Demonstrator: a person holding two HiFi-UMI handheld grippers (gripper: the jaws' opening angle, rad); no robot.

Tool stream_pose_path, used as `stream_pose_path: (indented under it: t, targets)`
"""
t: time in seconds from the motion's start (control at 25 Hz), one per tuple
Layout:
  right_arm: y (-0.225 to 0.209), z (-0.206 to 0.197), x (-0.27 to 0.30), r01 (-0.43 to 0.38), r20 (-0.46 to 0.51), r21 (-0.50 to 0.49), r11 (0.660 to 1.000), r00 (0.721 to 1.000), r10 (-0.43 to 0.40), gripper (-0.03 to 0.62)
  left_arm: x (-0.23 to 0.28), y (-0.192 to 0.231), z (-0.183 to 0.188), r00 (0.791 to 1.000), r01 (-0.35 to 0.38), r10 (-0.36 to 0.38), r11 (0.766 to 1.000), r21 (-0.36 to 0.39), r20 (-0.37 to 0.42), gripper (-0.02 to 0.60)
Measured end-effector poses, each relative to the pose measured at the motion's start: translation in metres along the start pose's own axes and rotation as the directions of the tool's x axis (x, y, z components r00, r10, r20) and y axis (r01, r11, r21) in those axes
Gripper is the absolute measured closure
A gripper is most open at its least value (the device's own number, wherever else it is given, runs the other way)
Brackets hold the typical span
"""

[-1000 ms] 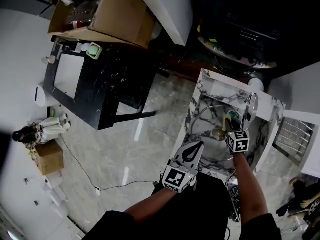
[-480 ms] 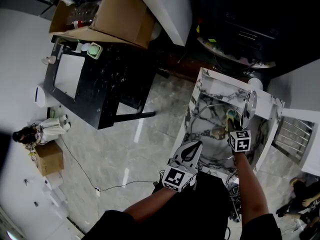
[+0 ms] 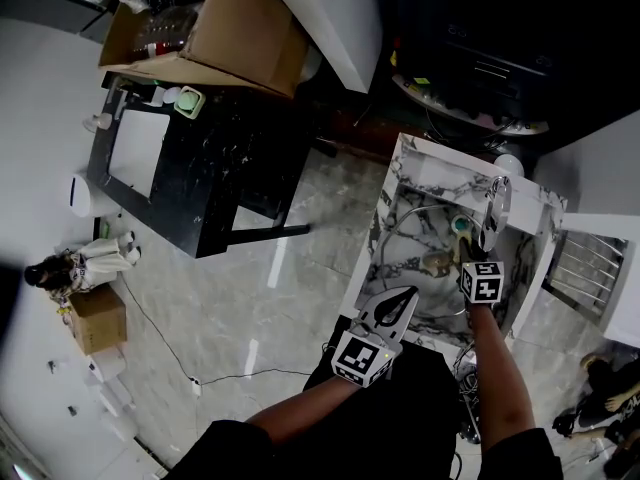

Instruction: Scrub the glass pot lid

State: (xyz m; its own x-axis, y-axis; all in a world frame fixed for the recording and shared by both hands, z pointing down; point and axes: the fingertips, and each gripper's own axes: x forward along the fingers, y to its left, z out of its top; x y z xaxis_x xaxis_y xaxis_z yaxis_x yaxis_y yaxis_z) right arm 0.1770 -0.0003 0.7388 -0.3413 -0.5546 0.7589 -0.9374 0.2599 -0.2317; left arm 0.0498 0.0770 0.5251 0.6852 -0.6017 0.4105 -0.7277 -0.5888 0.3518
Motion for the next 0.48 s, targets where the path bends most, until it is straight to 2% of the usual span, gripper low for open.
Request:
stream_pose_path:
  t: [0.48]
  targets:
    - [-0.001,-0.011,-0.011,0.059,-0.042,-0.006,0.998,0.997,-0.059,0.537,-0.017,0.006,-0.008,1.0,-0.03,0.03,1.0,-0.005,0.009,0.565]
